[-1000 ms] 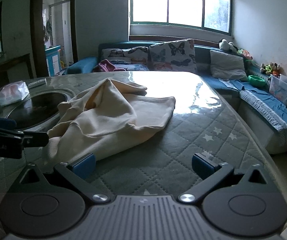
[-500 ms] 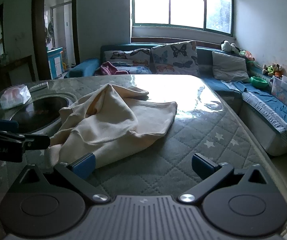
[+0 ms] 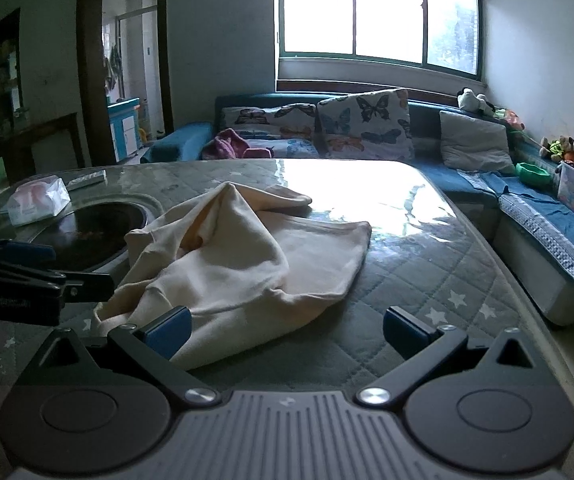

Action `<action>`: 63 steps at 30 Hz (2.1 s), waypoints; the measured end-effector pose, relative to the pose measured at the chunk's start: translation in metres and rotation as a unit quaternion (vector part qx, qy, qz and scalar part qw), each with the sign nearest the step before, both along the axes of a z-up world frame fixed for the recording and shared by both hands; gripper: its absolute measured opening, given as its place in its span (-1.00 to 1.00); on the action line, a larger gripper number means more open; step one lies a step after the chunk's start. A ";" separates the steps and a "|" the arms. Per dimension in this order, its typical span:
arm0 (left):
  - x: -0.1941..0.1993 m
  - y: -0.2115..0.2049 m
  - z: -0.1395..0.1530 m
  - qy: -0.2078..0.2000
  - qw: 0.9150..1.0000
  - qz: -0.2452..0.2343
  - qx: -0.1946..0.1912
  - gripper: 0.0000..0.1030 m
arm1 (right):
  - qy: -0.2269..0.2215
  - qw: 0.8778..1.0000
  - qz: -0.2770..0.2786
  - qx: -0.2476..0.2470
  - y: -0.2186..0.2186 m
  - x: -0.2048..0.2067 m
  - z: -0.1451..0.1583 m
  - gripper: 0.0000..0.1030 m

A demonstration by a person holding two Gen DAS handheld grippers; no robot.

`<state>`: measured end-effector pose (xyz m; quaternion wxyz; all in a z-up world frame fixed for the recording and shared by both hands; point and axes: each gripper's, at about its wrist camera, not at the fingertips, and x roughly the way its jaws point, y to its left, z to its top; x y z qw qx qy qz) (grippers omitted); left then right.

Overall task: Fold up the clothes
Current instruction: 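Approach the crumpled cream garment with both grippers open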

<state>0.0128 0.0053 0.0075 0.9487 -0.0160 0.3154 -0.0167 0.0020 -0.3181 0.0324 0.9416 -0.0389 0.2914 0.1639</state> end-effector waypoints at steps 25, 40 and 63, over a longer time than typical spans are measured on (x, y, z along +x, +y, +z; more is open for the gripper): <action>-0.035 -0.003 -0.011 0.023 0.999 -0.026 0.016 0.91 | 0.025 0.999 0.022 -0.029 0.009 -0.015 -0.009 1.00; -0.043 -0.012 -0.021 0.041 0.998 -0.031 0.038 0.95 | 0.029 0.999 0.021 -0.039 0.011 -0.023 -0.010 0.99; -0.035 -0.011 -0.020 0.040 0.998 -0.027 0.041 0.95 | 0.029 0.998 0.023 -0.043 0.012 -0.017 -0.010 0.98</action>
